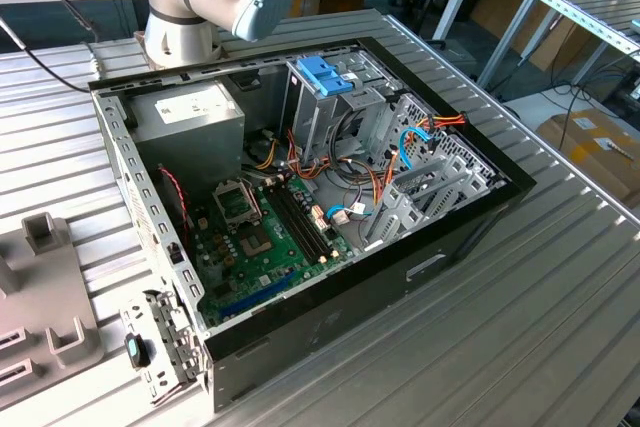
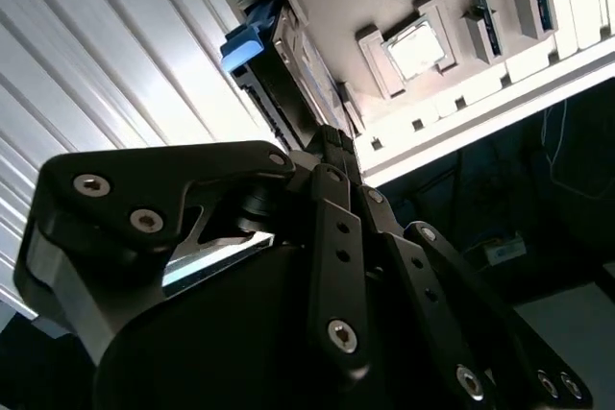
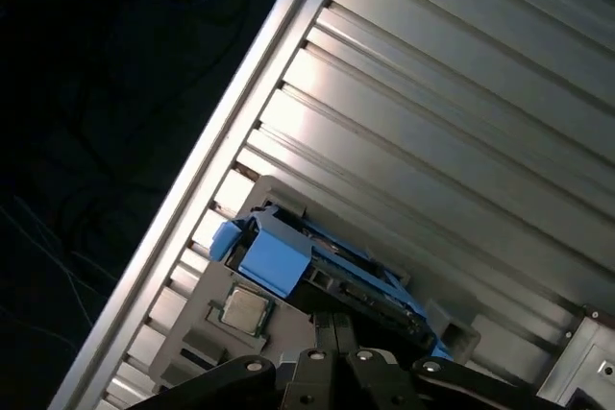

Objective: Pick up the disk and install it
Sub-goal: 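Pick up the disk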

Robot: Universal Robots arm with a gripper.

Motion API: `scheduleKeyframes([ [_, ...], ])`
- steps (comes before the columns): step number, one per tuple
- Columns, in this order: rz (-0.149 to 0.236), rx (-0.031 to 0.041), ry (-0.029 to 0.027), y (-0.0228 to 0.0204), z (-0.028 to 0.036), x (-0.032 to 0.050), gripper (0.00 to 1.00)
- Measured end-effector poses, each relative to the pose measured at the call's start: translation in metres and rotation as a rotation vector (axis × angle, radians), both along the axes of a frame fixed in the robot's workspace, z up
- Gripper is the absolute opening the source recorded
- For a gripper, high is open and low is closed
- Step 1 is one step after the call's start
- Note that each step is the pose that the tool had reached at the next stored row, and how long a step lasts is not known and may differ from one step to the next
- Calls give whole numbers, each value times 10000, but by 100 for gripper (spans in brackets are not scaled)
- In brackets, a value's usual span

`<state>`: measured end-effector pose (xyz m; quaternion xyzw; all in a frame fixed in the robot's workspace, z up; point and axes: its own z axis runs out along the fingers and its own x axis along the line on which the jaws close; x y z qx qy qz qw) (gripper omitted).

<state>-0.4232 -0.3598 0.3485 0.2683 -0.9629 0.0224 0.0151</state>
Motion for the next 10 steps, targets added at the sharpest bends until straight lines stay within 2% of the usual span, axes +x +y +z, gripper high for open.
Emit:
scheduleKeyframes([
  [10, 1928, -16, 0, 0, -1, 0, 11],
])
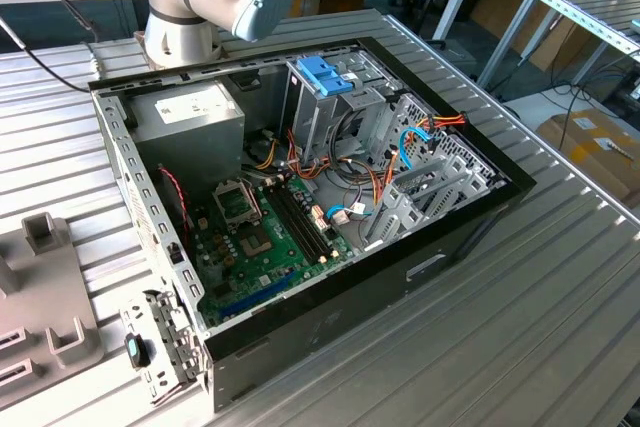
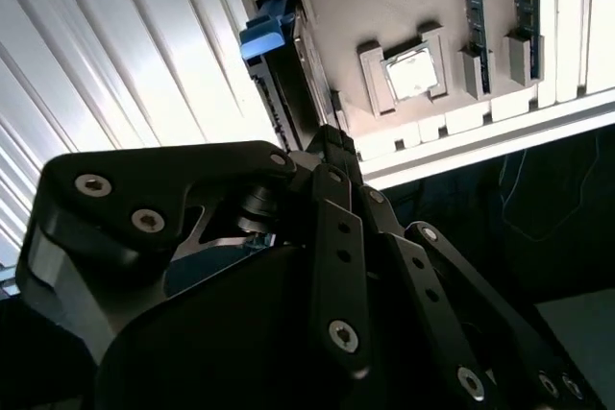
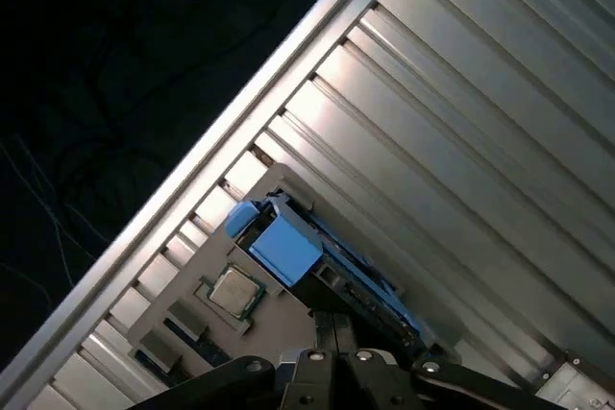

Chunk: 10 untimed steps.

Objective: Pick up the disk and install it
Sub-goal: 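Pick up the disk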

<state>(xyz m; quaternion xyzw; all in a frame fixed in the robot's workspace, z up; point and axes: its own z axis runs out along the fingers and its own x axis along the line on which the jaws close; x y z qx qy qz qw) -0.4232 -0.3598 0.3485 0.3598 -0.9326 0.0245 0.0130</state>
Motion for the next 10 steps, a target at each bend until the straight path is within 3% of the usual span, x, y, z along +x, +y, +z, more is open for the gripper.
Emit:
scheduleKeyframes([
  [4, 647, -1, 0, 0, 0, 0, 11],
  [10, 673, -3, 0, 0, 0, 0, 11],
])
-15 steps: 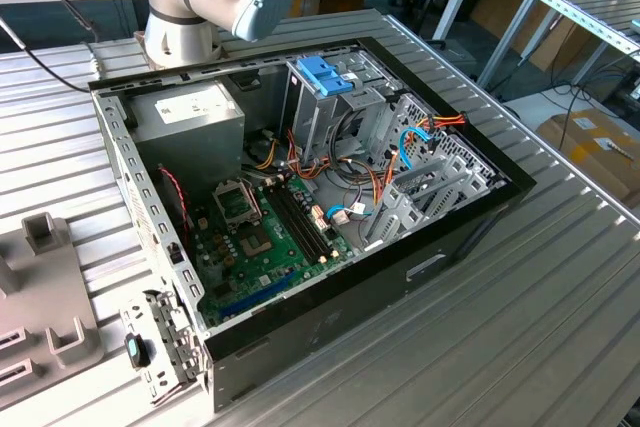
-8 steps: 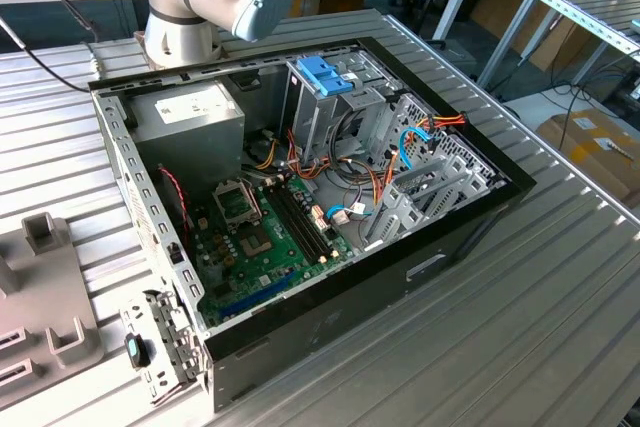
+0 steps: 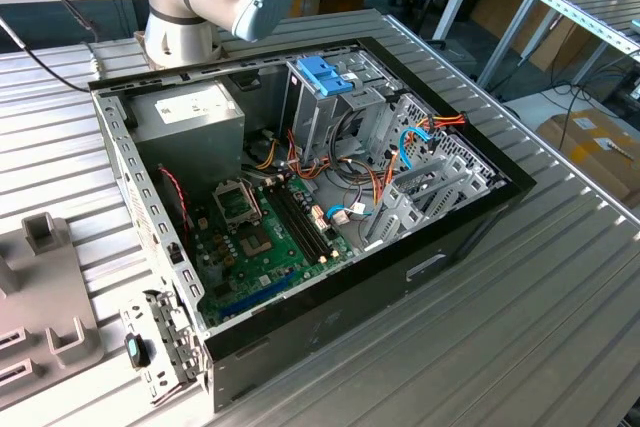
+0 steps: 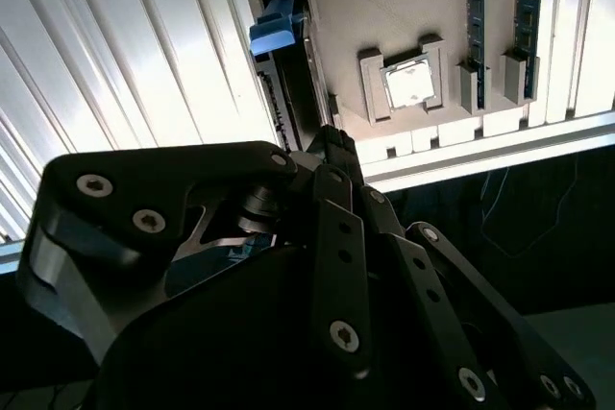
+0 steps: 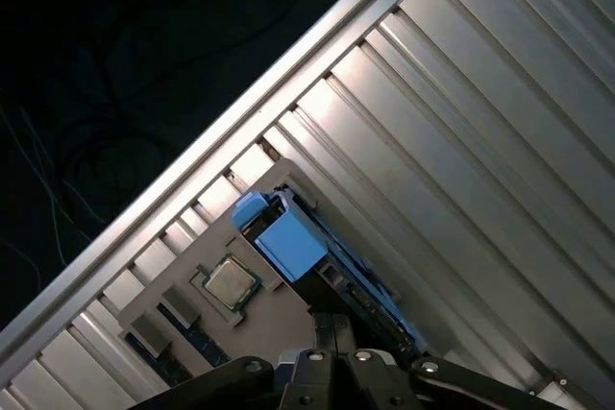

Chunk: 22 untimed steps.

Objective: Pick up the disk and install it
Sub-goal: 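Pick up the disk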

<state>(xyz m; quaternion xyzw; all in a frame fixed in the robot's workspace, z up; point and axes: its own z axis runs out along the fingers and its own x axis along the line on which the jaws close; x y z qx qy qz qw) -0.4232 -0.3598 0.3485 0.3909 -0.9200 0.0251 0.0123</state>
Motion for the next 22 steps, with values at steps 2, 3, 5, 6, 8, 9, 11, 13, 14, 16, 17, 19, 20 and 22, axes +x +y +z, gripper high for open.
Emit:
scheduleKeyframes([
  [2, 24, 1, -1, 0, 0, 0, 11],
  [3, 107, 0, -1, 0, 0, 0, 11],
  [5, 321, 0, 0, 0, 0, 0, 11],
  [6, 445, 0, -1, 0, 0, 0, 11],
  [8, 905, 0, 0, 0, 0, 0, 11],
  [9, 1077, 0, 0, 0, 0, 0, 11],
  [11, 1411, 0, -1, 0, 0, 0, 11],
  [13, 1851, 0, 0, 0, 0, 0, 11],
  [14, 1997, 0, 0, 0, 0, 0, 11],
  [16, 2339, 0, 0, 0, 0, 0, 11],
  [17, 2553, 0, 0, 0, 0, 0, 11],
  [19, 2917, 0, 0, 0, 0, 0, 11],
  [20, 3217, 0, 0, 0, 0, 0, 11],
  [22, 3873, 0, 0, 0, 0, 0, 11],
])
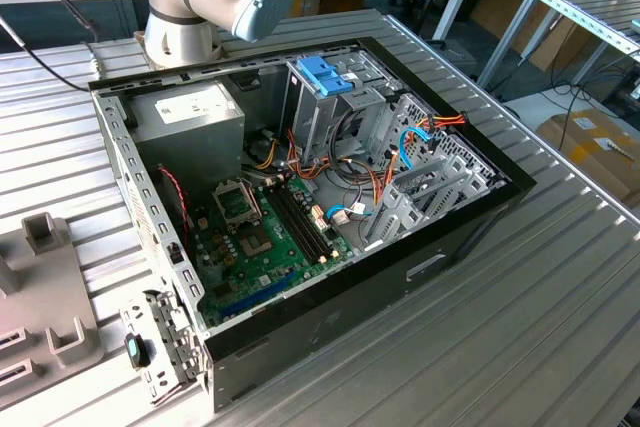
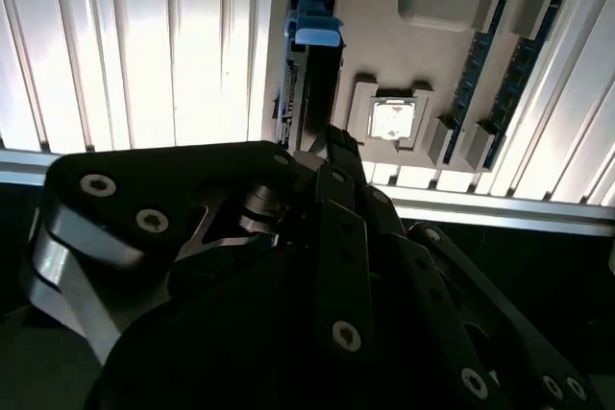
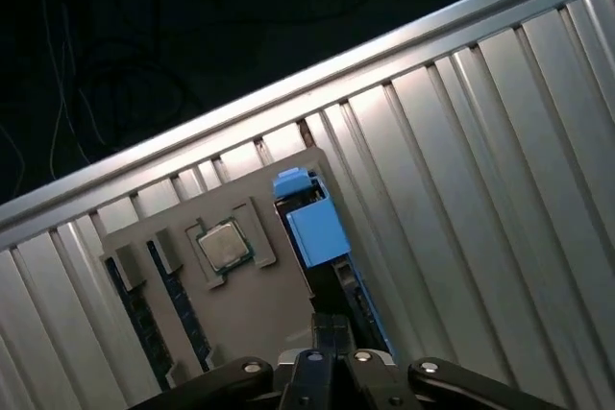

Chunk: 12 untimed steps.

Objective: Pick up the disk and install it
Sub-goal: 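Pick up the disk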

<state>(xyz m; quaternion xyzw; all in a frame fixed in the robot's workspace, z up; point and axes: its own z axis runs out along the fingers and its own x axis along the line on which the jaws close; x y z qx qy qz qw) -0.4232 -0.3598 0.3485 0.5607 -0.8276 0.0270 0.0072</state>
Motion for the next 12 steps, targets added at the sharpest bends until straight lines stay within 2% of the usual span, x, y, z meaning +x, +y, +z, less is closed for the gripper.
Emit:
scheduleKeyframes([
  [6, 1156, 0, 1, 0, 0, 0, 11],
  [7, 1488, 0, 0, 0, 0, 0, 11],
  [12, 2673, -1, 0, 1, -1, 0, 11],
])
